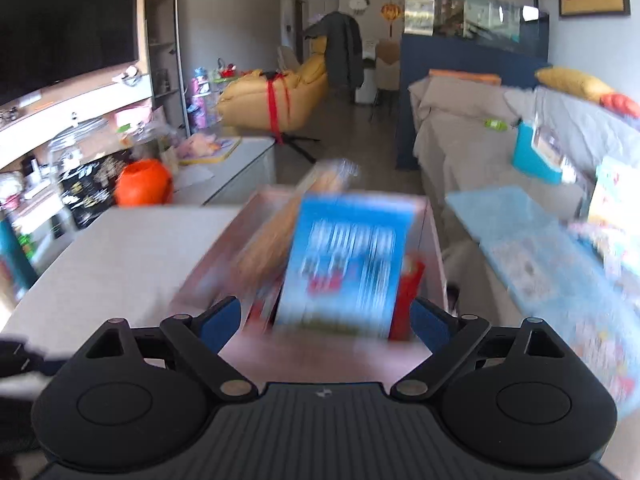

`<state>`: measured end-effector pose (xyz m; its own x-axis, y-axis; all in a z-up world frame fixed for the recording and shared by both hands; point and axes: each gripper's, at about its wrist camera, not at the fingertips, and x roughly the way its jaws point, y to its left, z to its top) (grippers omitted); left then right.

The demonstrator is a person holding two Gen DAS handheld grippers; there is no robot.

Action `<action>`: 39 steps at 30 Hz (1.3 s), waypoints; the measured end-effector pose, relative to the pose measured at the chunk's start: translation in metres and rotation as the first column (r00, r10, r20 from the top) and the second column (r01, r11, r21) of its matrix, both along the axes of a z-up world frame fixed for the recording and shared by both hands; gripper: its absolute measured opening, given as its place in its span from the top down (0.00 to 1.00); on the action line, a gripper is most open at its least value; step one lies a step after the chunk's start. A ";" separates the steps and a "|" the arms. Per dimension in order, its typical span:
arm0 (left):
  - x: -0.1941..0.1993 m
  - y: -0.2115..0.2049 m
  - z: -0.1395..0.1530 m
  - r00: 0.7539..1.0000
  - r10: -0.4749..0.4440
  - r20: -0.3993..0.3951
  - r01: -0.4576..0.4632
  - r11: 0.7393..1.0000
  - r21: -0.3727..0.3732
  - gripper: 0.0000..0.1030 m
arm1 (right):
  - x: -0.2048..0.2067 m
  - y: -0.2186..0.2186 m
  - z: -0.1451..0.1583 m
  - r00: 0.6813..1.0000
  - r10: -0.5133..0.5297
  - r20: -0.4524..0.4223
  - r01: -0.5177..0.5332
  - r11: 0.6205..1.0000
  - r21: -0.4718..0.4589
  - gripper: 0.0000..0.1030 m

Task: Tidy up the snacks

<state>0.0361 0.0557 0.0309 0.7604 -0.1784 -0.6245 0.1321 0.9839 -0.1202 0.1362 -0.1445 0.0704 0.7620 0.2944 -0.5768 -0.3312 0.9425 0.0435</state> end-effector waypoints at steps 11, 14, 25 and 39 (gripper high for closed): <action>-0.005 -0.042 -0.019 1.000 0.004 -0.016 -0.002 0.998 0.070 0.22 | -0.056 -0.006 -0.069 0.986 -0.097 -0.133 0.087 0.993 -0.080 0.07; -0.004 -0.043 -0.025 0.999 0.052 0.009 -0.053 0.997 0.052 0.24 | -0.053 -0.007 -0.071 0.985 -0.098 -0.139 0.089 0.993 -0.076 0.03; -0.008 -0.047 -0.026 0.988 0.149 0.051 -0.153 0.982 0.107 0.49 | -0.058 -0.015 -0.069 0.981 -0.138 -0.137 0.129 0.989 -0.077 0.00; -0.008 -0.049 -0.026 0.988 0.147 0.054 -0.152 0.983 0.106 0.49 | -0.055 -0.005 -0.071 0.980 -0.149 -0.129 0.141 0.988 -0.067 0.00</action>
